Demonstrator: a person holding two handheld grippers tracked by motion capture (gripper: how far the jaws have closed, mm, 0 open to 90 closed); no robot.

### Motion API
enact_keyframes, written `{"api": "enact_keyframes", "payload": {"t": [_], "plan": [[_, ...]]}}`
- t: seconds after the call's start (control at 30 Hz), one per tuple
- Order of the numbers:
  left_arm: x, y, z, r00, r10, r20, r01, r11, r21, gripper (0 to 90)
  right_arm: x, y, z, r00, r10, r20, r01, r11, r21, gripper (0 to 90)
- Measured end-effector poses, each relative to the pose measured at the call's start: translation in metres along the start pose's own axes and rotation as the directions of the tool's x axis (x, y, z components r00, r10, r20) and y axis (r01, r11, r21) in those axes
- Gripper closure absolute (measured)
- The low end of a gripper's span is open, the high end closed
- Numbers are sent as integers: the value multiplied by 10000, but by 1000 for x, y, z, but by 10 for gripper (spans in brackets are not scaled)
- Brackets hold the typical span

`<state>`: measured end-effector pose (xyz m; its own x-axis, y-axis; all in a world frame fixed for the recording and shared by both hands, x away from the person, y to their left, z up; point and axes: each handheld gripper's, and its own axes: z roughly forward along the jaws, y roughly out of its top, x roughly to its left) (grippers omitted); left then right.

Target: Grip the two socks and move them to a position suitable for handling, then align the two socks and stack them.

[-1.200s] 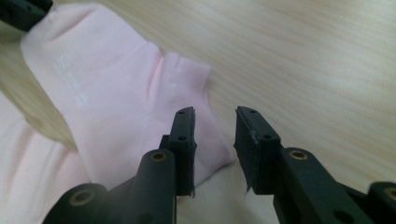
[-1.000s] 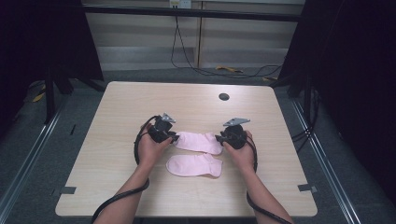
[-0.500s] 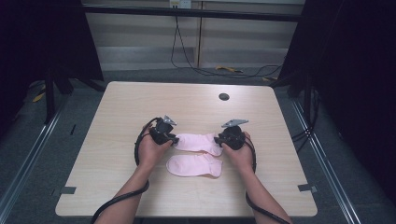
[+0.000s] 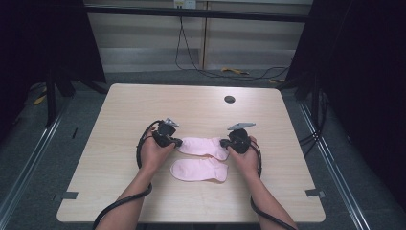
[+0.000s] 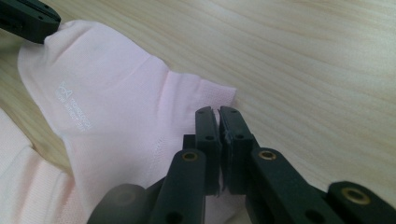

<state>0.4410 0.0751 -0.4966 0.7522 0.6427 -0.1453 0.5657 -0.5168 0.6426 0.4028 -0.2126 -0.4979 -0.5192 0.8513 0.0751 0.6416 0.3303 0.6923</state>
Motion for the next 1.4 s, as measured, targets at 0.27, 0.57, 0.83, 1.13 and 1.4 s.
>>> {"api": "enact_keyframes", "payload": {"t": [0.27, 0.57, 0.83, 1.13, 1.4], "plan": [[-1, -1, 0, 9995, -301, -90, 300, 9995, -84, 868, 1, 3, 1, 9998, -123, 129, 123, 9999, -8, 879], [-5, 5, -6, 9978, -349, 559, 372, 9984, -421, 879, -2, 10, -12, 9992, -360, 147, 362, 9992, -146, 880], [-14, 19, -20, 9987, -87, 510, 113, 9986, -526, 882, -5, 13, -26, 9997, -256, 19, 257, 9985, -479, 880], [-19, 24, -32, 9991, -107, 416, 130, 9983, -572, 885, -3, 23, -42, 9992, -399, -52, 395, 9968, -688, 880], [-23, 23, -42, 9993, -56, 379, 76, 9986, -522, 885, 3, 26, -55, 9972, -728, -147, 717, 9952, -661, 880]]}}
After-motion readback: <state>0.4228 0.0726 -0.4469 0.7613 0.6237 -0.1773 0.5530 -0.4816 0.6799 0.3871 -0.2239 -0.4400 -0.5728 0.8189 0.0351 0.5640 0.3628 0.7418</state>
